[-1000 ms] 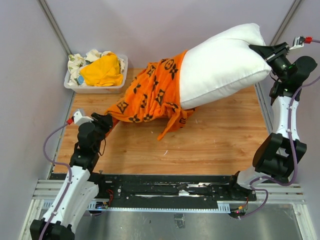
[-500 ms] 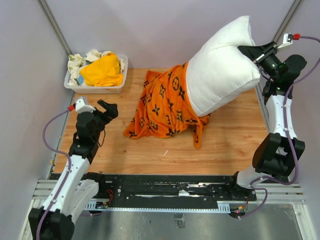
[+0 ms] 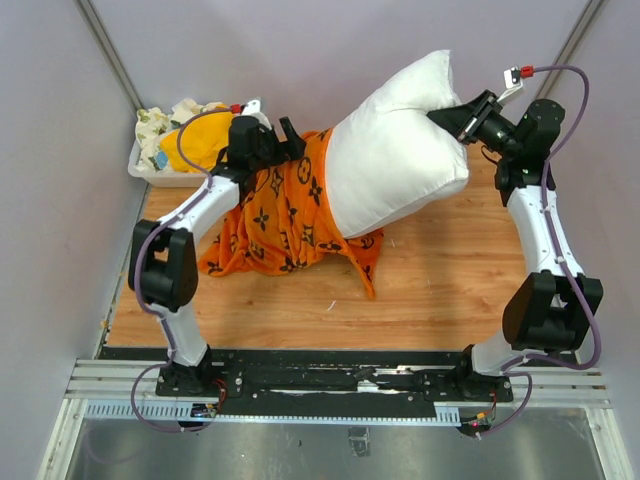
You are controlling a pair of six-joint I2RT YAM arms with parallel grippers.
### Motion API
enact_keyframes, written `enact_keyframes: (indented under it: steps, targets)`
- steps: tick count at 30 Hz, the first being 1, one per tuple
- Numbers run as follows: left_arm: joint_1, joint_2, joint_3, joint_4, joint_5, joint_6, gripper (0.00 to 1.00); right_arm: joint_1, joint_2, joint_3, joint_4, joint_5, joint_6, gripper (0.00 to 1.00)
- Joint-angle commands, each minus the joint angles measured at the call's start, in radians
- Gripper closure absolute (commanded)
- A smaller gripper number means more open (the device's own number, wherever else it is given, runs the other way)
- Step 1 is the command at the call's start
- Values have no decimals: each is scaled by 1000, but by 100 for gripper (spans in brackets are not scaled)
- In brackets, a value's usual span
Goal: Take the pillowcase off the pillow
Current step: Remove the pillow from the pillowcase.
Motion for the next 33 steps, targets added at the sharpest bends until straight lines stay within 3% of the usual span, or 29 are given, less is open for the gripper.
enact_keyframes:
  steps: [1, 5, 10, 14, 17, 27, 33]
  targets:
    - [-15, 184, 157, -61, -42, 67, 4, 26, -48, 1, -4, -32, -58, 99]
    - [-15, 255, 201, -88, -80, 93, 26, 26, -55, 2, -22, -28, -78, 99]
    - [13, 243, 136, -56, -123, 99, 66, 25, -53, 24, -26, -27, -82, 99]
    - [74, 216, 78, -52, -122, 83, 78, 9, -57, 42, -22, -21, -67, 99]
    - [128, 177, 1, -37, -132, 61, 97, -29, -66, 52, 26, -17, -6, 99]
    - [182, 19, -292, 1, -262, -6, 100, -170, -40, 155, 332, 21, 351, 99]
    - [175, -150, -471, 28, -296, -3, 100, -176, -42, 114, 365, 39, 379, 99]
